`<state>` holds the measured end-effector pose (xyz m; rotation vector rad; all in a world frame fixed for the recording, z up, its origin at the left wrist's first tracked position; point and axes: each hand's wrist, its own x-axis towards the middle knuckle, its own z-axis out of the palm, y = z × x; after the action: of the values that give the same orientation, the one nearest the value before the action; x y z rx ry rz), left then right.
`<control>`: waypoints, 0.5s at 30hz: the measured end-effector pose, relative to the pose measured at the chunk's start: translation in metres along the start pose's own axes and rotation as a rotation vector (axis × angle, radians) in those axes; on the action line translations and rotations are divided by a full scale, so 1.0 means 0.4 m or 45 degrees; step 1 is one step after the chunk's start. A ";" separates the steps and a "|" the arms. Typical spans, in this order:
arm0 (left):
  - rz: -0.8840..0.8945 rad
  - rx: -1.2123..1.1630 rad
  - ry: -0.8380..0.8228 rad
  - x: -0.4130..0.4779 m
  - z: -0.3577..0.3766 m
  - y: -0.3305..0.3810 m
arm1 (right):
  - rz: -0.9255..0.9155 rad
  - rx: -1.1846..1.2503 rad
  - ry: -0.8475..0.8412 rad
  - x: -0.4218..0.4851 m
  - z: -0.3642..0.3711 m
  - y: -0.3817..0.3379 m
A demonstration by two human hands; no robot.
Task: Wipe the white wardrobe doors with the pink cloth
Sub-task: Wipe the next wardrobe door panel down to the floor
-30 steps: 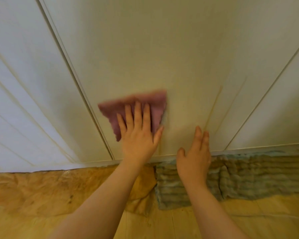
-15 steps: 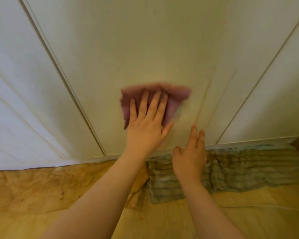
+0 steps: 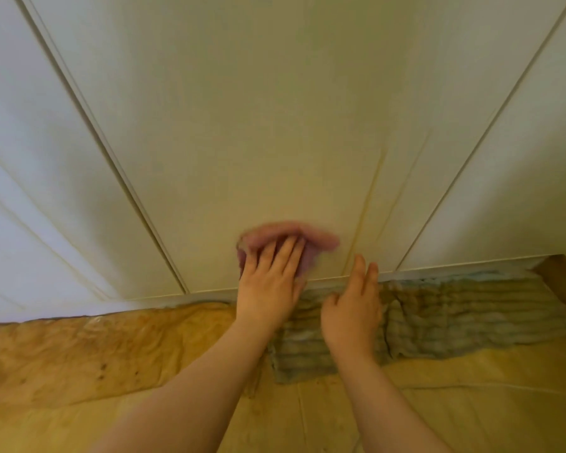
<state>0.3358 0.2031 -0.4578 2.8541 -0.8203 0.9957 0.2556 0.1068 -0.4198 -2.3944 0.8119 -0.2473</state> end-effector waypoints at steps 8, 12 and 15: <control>-0.216 -0.048 0.399 0.171 -0.079 -0.031 | 0.021 0.093 0.065 0.024 -0.010 0.008; -0.050 0.039 -0.107 -0.058 0.038 -0.018 | 0.052 0.043 0.017 0.009 -0.007 0.009; -0.022 0.053 -0.233 -0.090 0.040 -0.040 | 0.066 0.058 0.048 0.020 -0.019 0.024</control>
<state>0.3291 0.2313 -0.4890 3.0173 -0.7927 0.7670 0.2548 0.0923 -0.4195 -2.3290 0.8755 -0.2876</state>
